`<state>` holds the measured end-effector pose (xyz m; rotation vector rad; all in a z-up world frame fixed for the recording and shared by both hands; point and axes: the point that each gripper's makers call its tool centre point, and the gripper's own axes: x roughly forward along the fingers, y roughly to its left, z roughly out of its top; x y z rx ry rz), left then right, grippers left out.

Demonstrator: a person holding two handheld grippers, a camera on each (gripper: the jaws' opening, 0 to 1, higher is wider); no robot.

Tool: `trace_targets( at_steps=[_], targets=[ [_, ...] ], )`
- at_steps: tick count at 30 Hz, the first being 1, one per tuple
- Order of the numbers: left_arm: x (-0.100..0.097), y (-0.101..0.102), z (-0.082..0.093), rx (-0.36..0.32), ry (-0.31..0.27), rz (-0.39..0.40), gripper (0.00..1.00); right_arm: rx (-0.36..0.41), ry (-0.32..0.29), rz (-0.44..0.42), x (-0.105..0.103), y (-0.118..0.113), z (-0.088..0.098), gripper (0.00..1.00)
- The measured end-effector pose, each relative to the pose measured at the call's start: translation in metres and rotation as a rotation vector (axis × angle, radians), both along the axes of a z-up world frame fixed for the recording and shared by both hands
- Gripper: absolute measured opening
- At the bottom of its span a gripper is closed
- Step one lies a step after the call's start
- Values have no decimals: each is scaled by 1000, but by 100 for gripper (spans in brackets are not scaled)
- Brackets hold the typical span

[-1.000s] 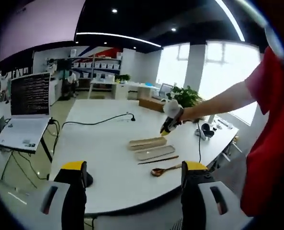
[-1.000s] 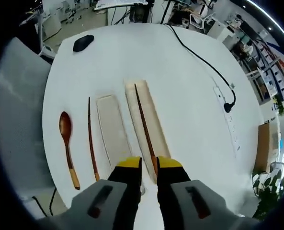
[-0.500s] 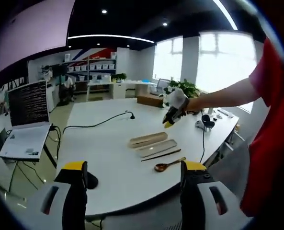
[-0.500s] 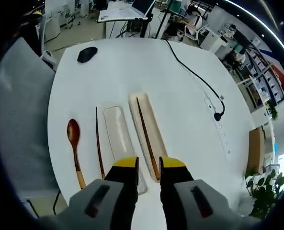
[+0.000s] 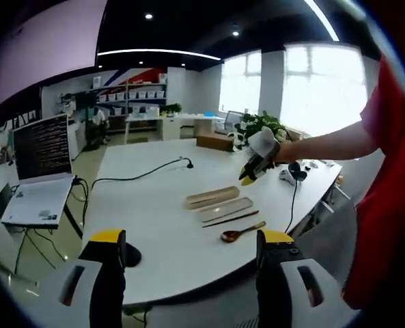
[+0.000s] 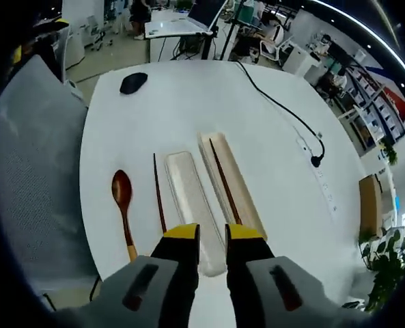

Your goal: Arrange the utensils inside the cutlery case until each visible utensil rests in its matching compartment.

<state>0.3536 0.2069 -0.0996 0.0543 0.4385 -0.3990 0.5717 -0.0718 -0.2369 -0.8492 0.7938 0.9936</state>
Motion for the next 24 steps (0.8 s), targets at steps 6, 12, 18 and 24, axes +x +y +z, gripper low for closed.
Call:
trace_targets(
  at_steps=[6, 12, 18, 24],
  targets=[
    [4, 10, -2, -62, 29, 94, 76, 27, -2, -17, -9, -2, 4, 12],
    [4, 17, 7, -123, 1, 119, 78, 58, 14, -56, -21, -5, -2, 13],
    [-8, 22, 0, -80, 23, 102, 79, 46, 15, -45, -31, -8, -4, 14],
    [-11, 26, -7, -93, 38, 129, 78, 48, 2, -55, -38, -11, -2, 13]
  ],
)
